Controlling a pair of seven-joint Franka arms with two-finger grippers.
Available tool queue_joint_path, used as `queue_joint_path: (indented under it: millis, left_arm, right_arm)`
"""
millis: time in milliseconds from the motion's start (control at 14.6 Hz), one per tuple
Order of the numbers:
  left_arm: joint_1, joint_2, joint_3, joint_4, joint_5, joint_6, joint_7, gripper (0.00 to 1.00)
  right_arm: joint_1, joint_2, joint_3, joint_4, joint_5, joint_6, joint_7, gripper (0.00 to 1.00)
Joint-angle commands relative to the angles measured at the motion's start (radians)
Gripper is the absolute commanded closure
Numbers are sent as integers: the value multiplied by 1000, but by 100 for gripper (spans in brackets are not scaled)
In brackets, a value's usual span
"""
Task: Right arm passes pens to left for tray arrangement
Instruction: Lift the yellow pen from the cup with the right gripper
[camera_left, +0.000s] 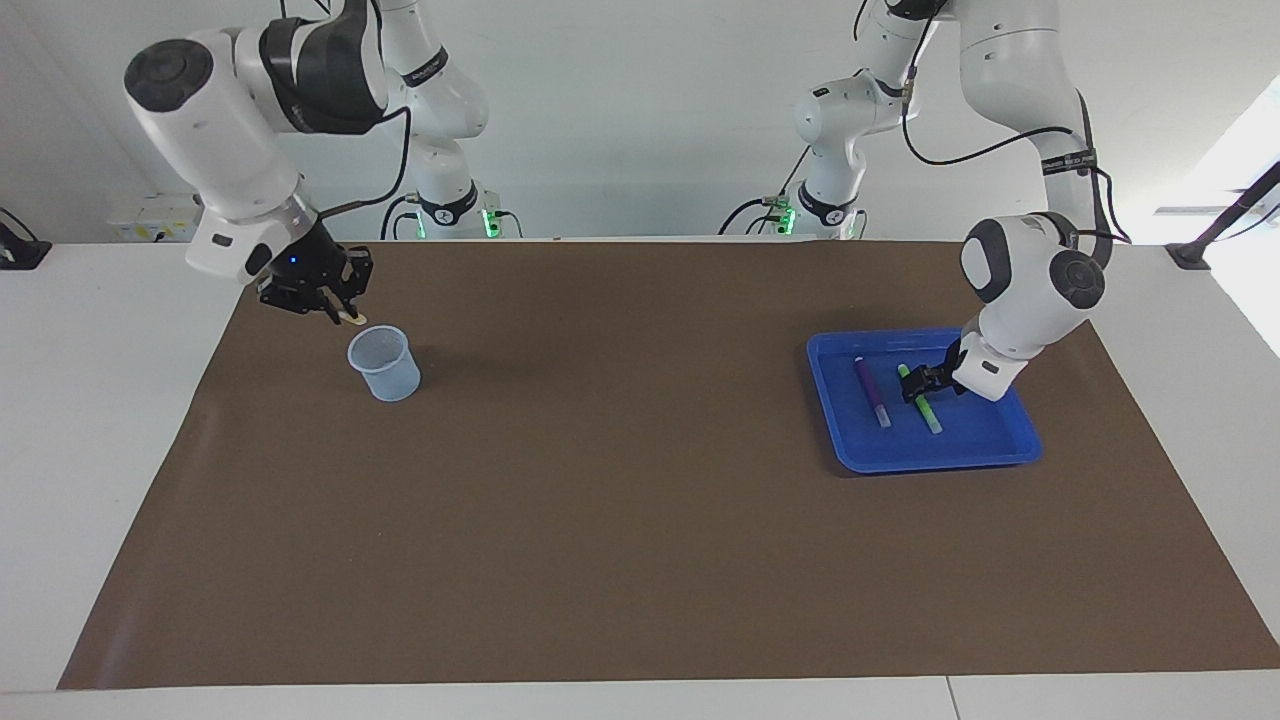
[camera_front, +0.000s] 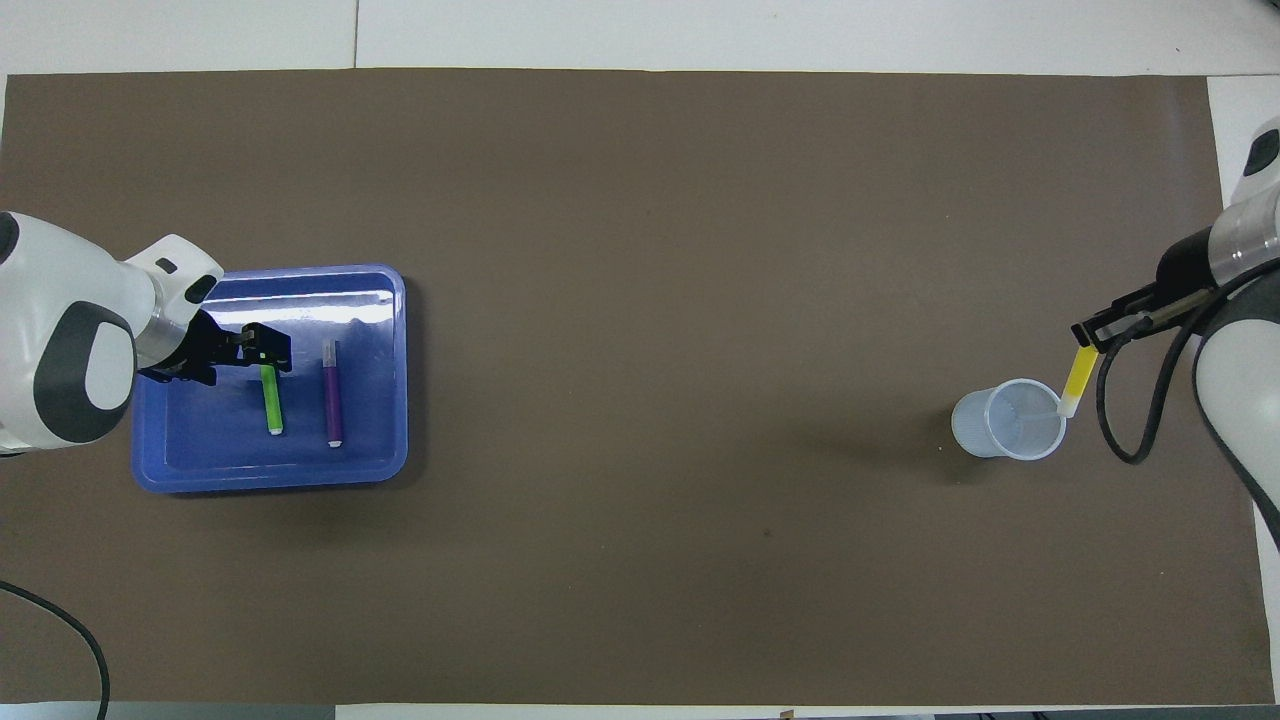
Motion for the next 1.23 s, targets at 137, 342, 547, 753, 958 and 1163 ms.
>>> queue_joint_path:
  millis: [137,342,547,753,958,1163]
  left_arm:
    - [-61,-15,-12,204,-100,-285,-243,0]
    - [-70,-47,-62,288,-224,-405,-491,0]
    - [-70,-107,-99,296,-369,-398,-822,0]
    - [-70,-176,-127,296,-491,-375,-1114,0]
    - [-70,-210,-176,296,-538,-320,-1433,0]
    - [-70,-240,-216,296,-584,-257,-1746,0]
  right_arm:
    - [104,33,14,97,225,17,401,100]
    - [174,24,14,92,337,54,682,100]
    - [253,17,16,80,371,141,883,100]
    - [330,14,16,56,432,271,1147,100]
    - [417,-4,17,-4,432,442,1349,100]
    - [471,-39,17,-99,434,563,1423,100]
